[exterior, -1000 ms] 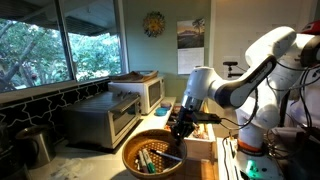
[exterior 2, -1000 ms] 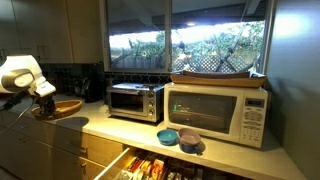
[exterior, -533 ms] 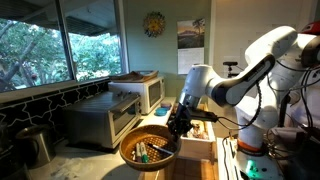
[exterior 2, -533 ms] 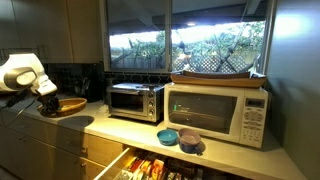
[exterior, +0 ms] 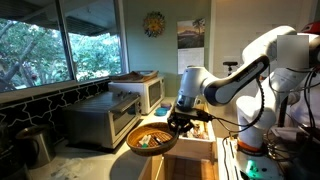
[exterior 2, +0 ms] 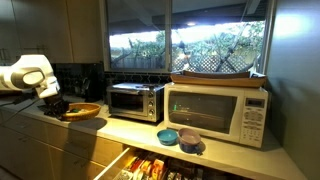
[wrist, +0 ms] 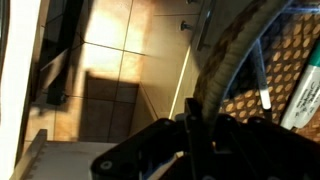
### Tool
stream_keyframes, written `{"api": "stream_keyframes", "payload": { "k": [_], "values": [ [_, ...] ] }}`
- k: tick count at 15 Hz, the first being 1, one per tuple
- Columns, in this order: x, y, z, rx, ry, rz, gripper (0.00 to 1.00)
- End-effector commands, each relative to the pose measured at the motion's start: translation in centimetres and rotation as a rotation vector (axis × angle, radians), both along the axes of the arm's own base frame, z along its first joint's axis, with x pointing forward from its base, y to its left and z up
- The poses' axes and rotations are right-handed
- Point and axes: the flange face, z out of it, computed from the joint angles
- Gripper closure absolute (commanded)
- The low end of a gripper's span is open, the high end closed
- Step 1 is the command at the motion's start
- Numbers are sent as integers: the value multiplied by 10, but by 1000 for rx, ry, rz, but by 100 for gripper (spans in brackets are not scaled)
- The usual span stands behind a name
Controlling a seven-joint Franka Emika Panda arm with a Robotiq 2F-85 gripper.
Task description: Pick up the brown bowl and put it on the kitchen counter in front of the gray oven
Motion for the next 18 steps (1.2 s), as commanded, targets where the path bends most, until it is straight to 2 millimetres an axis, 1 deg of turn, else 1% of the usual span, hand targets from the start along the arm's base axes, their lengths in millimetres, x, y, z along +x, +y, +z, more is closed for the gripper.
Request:
{"api": "stream_keyframes", "payload": {
  "k": [1, 3, 4, 5, 6, 7, 10, 15, 16, 17, 18],
  "values": [
    [-7, -6, -9, -45, 68, -191, 99],
    [-15, -8, -6, -78, 75, -295, 99],
    [-7, -6, -12, -44, 89, -199, 99],
    [-8, -6, -12, -52, 91, -210, 94],
    [-8, -6, -12, -50, 92, -207, 94],
    [-8, -6, -12, -49, 94, -207, 99],
    [-5, -20, -7, -123, 36, -377, 99],
    [-3, -44, -7, -232, 9, -574, 99],
    [2, -42, -2, -173, -4, -534, 99],
    [0, -41, -10, -196, 34, -517, 94],
    [2, -42, -8, -188, 30, -520, 94]
  ]
}}
